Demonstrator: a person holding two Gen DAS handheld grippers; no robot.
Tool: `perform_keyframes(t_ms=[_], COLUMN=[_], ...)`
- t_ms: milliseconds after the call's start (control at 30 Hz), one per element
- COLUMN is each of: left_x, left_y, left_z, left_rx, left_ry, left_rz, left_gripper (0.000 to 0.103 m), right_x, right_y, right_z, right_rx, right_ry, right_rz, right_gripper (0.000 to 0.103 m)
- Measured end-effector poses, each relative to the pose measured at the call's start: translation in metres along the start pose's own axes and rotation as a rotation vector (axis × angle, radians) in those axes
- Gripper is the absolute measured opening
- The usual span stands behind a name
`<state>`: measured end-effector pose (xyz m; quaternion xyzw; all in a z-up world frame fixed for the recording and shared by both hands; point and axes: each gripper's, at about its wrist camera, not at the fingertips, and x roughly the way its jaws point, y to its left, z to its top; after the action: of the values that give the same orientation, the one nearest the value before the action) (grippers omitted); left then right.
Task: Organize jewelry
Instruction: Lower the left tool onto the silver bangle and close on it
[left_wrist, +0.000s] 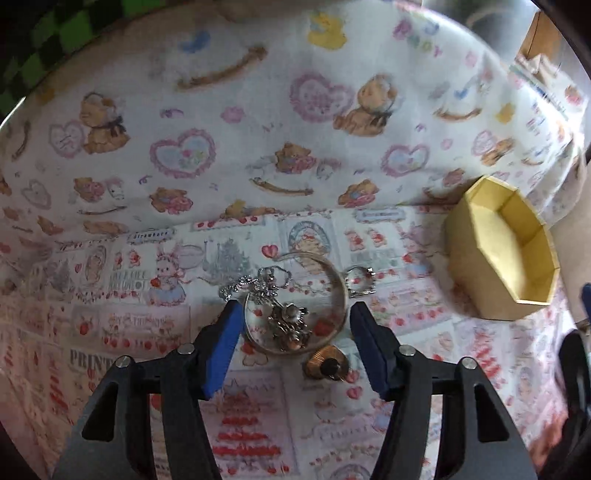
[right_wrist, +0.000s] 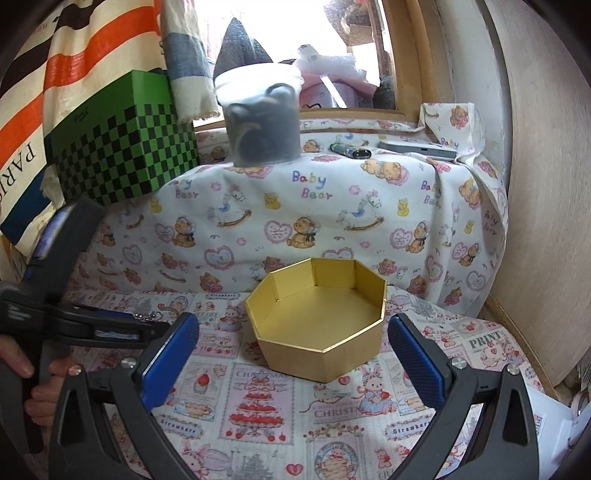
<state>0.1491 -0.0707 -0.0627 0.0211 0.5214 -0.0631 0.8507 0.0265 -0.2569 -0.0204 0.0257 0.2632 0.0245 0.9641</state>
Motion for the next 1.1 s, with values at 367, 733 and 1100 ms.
perform_keyframes(t_ms=[367,733,1100], left_x=[0.003,-0.087,-0.077], left_y=[0.003,0.05,0.084], left_z=[-0.001,-0.049,-0.063], left_rx=[-0.024,-0.043,-0.127], left_ry=[-0.002,-0.221,-0.256], left_rz=[-0.019,-0.079,-0.112], left_gripper=[0.06,0.06,0.06], right_x=[-0.004,-0.008,0.013], right_y=[0.002,0.008,0.051], right_z=[0.001,0.0,0.015], right_rx=[-0.015,-0.042,-0.055], right_ry=[-0.02,-0.02,0.237], right_rz=[-0.012,0.023,0.281], right_gripper=[0.103,0.103,0.041])
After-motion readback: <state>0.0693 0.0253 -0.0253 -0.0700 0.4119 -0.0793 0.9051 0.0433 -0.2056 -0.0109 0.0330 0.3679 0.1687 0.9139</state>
